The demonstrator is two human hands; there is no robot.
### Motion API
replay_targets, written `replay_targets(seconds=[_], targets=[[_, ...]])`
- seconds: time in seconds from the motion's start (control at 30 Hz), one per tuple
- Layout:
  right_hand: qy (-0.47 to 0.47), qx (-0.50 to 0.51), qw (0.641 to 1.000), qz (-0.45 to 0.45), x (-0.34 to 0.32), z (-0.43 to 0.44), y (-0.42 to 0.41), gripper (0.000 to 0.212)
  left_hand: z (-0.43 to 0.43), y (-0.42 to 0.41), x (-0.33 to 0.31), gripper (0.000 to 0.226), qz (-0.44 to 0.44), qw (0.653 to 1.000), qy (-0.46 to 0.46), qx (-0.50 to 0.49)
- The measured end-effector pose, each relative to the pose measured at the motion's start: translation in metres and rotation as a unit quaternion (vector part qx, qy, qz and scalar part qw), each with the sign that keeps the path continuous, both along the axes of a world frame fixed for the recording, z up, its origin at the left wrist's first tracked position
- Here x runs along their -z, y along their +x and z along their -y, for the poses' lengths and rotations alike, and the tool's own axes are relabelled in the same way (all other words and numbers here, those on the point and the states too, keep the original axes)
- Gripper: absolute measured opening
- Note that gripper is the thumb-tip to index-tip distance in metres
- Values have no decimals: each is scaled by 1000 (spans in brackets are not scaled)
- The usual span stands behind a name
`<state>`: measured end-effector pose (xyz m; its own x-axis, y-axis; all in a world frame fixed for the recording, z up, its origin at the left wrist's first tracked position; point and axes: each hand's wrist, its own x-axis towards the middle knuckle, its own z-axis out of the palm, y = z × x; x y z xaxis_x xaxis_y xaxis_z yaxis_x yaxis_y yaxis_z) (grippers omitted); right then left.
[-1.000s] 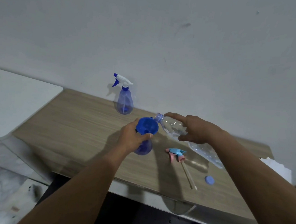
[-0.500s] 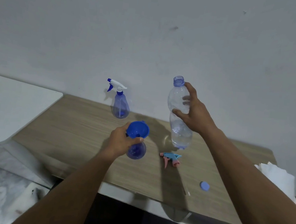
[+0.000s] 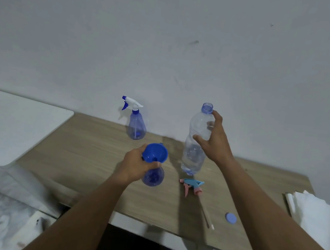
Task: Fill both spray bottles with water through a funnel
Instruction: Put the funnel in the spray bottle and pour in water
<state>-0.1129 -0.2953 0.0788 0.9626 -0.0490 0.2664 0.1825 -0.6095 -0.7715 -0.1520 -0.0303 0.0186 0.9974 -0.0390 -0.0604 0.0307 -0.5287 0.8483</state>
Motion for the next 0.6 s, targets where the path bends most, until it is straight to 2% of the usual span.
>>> replay_targets(seconds=[0.17,0.23,0.3,0.37,0.4,0.43,0.5,0.6], targets=[[-16,10,1000,1,-12,-3,-10,112,-1,-3,-3,48,1,1000,17,5],[-23,35,999,21,-18,-11,-20,111,-3,-6,-2,49,-15,1000,19,5],[-53,67,992,89,-22,-25,-34,101,-5,-10,-2,65,-13,1000,4,18],[-75,87,978,177,-24,-44,-47,85,-9,-13,1,95,-9,999,-37,20],[-86,91,970,206,-24,-54,-53,79,-11,-14,4,102,-7,998,-54,19],[-101,90,966,218,-22,-64,-58,74,-14,-14,9,99,-15,998,-57,19],[-131,70,969,198,-17,-85,-64,69,-18,-14,17,85,-23,999,-21,15],[-164,-1,984,63,-5,-114,-63,74,-19,-7,36,101,-64,997,5,40]])
